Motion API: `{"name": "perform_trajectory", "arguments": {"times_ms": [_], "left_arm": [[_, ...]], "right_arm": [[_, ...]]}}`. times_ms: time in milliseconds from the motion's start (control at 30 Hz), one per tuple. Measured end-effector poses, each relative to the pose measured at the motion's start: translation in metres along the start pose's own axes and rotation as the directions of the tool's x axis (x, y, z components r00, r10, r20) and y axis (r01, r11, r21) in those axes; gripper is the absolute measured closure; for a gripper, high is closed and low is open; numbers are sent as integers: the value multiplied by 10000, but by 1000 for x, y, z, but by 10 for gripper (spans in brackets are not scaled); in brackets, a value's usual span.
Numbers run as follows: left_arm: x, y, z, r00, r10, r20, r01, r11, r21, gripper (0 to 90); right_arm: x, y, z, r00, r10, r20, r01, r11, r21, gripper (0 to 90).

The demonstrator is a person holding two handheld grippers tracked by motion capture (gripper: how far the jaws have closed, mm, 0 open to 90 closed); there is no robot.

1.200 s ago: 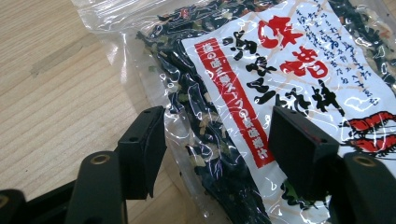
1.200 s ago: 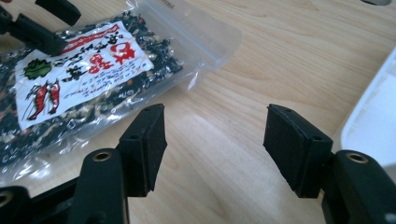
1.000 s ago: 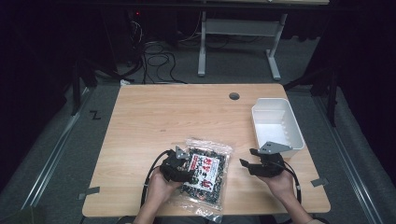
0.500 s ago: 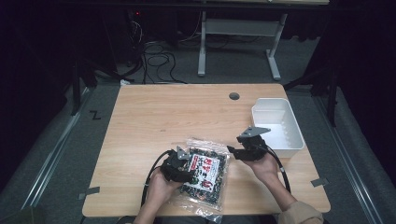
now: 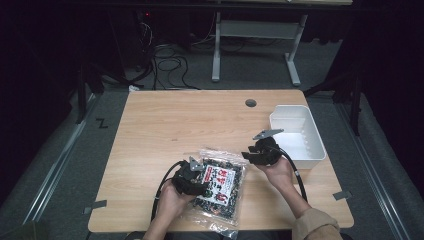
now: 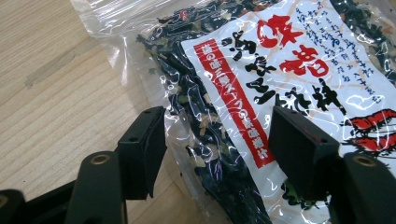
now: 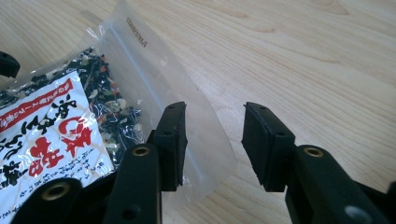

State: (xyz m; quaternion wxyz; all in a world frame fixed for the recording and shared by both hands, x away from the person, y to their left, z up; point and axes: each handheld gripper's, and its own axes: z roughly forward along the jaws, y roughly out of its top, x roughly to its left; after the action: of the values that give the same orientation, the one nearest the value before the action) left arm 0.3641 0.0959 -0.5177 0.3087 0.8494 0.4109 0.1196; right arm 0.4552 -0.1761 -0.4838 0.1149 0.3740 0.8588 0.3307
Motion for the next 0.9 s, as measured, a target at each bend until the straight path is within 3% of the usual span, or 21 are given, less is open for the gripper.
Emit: {"name": "perform_trajectory", "arguments": {"times_ms": [200, 400, 500, 600, 700, 800, 900], "left_arm": [[-1, 1, 0, 9999, 39, -97, -39, 10000, 18, 365], [1, 1, -1, 9986, 13, -529, -13, 10000, 5, 367], [1, 1, -1, 9976, -53, -685, 52, 10000, -15, 369], [2, 2, 0, 9975, -155, -690, 154, 9999, -7, 372], [3, 2, 0, 9976, -236, -647, 236, 9997, -12, 372], [2, 2, 0, 9975, -192, -687, 191, 9998, -24, 374], [2, 2, 0, 9975, -222, -678, 218, 9997, -60, 375]], "right_arm": [[0, -3, 2, 9987, 25, -517, -8, 9995, 320, 785], [0, -7, -5, 9978, -226, -628, 250, 9990, 372, 871], [0, -14, -8, 9971, -162, -745, 194, 9989, 426, 862], [-1, -17, -8, 9964, -27, -841, 66, 9989, 455, 788], [-4, -14, 0, 9970, 134, -763, -92, 9985, 545, 724], [-5, -8, 10, 9937, 530, -987, -479, 9974, 537, 679], [-3, -4, 18, 9909, 674, -1163, -609, 9965, 580, 683]]}}
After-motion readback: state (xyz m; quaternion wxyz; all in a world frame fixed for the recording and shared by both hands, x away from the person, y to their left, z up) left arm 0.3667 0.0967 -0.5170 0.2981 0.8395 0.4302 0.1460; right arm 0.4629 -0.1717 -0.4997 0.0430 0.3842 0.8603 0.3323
